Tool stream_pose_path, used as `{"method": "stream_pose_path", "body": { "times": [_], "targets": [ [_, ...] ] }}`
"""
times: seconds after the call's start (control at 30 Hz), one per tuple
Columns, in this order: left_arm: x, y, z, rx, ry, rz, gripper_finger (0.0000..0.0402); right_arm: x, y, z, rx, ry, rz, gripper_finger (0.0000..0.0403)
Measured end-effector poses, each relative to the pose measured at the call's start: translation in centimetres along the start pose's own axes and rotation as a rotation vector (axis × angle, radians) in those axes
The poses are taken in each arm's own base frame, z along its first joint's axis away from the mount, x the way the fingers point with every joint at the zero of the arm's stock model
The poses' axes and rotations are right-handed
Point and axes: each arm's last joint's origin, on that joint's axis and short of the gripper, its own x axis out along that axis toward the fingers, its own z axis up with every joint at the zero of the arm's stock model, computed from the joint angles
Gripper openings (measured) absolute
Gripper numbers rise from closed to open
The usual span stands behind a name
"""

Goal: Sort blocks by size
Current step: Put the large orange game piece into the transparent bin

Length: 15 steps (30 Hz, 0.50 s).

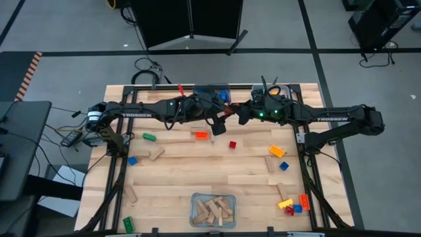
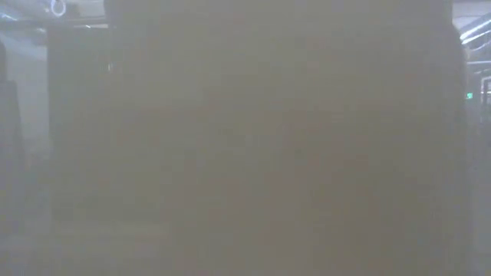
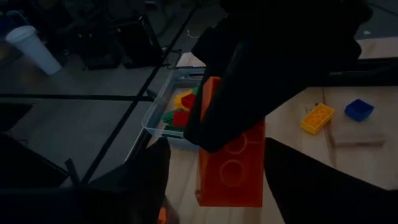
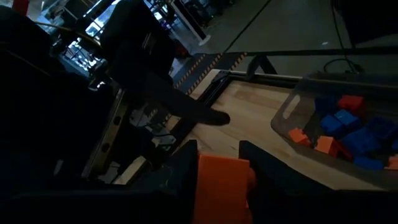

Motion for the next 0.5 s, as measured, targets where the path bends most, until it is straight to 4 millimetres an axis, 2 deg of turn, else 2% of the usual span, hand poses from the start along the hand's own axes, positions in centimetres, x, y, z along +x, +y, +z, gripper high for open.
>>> {"method": "stream_pose_path", "body": {
  "times": [0.3,0.43,0.5],
  "targets": [
    [-1.9,1.5,-0.2,0.042,0.095,0.045,0.0266,-0.8,-2.2,1.3,0.054,0.013,-0.115,0.0113],
    [-2.0,3.7,-1.1,-0.046,0.128,-0.075,0.0266,-1.1,-3.9,2.2,0.073,0.017,-0.212,0.0113],
    [-1.6,5.0,-2.3,-0.106,0.128,-0.155,0.0266,-1.2,-5.1,2.5,0.081,0.039,-0.283,0.0113]
  ]
}}
